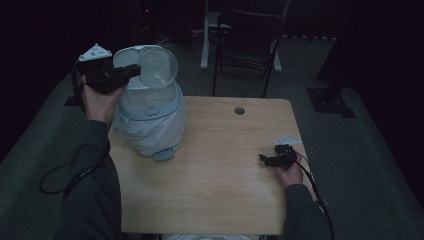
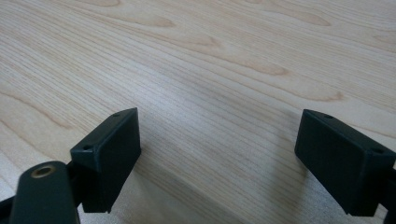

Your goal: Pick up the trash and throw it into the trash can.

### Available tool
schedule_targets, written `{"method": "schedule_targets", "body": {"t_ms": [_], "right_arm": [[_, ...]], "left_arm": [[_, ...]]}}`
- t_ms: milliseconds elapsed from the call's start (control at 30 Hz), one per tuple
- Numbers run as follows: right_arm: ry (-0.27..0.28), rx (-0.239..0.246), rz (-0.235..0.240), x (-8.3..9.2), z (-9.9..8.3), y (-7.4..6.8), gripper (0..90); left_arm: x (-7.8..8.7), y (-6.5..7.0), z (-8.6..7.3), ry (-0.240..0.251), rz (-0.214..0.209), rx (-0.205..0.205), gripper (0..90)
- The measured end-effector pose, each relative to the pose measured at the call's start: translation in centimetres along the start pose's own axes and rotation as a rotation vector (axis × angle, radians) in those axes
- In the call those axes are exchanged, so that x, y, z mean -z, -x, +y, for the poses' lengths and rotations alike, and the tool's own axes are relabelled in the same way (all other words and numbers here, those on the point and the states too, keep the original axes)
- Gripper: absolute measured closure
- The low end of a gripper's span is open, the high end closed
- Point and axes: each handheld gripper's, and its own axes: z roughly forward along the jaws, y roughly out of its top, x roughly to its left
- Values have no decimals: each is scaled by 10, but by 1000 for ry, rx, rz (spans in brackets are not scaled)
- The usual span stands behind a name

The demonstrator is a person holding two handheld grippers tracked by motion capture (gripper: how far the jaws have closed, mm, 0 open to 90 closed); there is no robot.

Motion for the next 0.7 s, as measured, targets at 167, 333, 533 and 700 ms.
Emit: {"method": "schedule_targets", "body": {"t_ms": [167, 333, 533, 700], "right_arm": [[0, 0, 0, 0, 0, 0, 135], [0, 1, -1, 0, 0, 0, 135], [0, 0, -1, 0, 0, 0, 135], [0, -1, -2, 0, 0, 0, 135]], "left_arm": [[7, -6, -4, 7, 12, 11, 838], [14, -12, -8, 6, 23, 20, 837], [16, -16, -14, 0, 25, 30, 836], [13, -18, -18, -4, 2, 40, 743]]}}
